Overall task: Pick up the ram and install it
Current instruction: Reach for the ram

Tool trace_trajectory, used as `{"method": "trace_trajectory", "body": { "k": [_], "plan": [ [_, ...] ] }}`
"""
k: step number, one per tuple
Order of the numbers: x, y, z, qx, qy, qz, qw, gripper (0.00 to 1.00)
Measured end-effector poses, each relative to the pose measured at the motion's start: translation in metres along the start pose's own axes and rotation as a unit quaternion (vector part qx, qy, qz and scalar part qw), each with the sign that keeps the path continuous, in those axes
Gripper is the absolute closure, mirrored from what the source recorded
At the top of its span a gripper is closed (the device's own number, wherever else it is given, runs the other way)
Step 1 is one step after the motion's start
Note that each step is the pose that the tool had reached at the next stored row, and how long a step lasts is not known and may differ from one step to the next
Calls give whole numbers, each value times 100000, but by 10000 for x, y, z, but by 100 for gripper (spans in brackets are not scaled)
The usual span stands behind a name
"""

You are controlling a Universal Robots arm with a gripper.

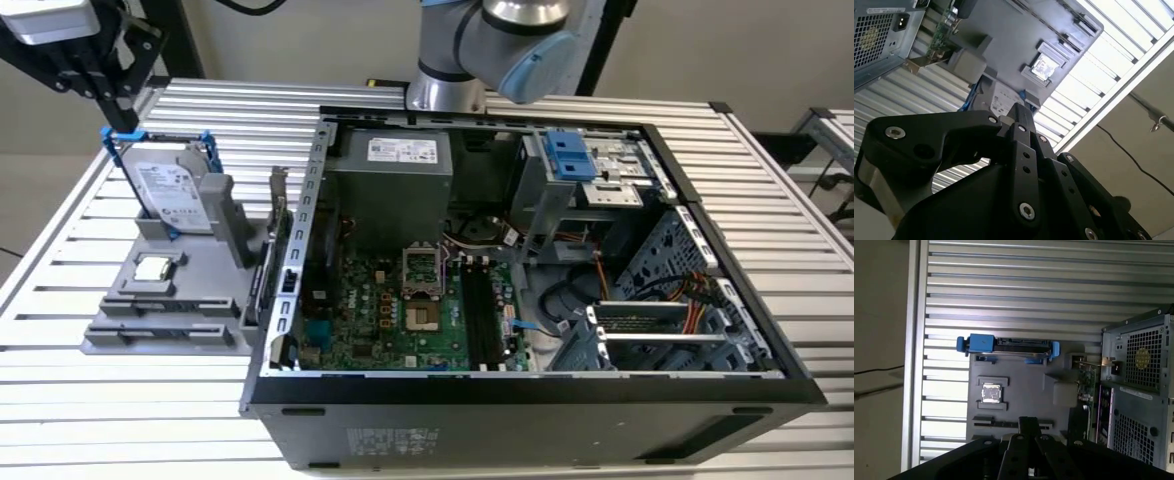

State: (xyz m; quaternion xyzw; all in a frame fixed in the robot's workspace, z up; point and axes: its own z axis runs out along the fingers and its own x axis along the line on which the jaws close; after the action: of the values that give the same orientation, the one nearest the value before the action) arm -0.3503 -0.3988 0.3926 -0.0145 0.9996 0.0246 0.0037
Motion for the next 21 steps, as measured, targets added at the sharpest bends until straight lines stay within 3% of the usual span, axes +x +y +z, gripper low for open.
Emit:
{"method": "trace_trajectory", "body": {
  "k": [16, 21],
  "plan": [
    [26, -3, 3, -4, 64, 965, 99995, 100],
    [28, -61, 0, 1, 73, 981, 99995, 100]
  ]
}}
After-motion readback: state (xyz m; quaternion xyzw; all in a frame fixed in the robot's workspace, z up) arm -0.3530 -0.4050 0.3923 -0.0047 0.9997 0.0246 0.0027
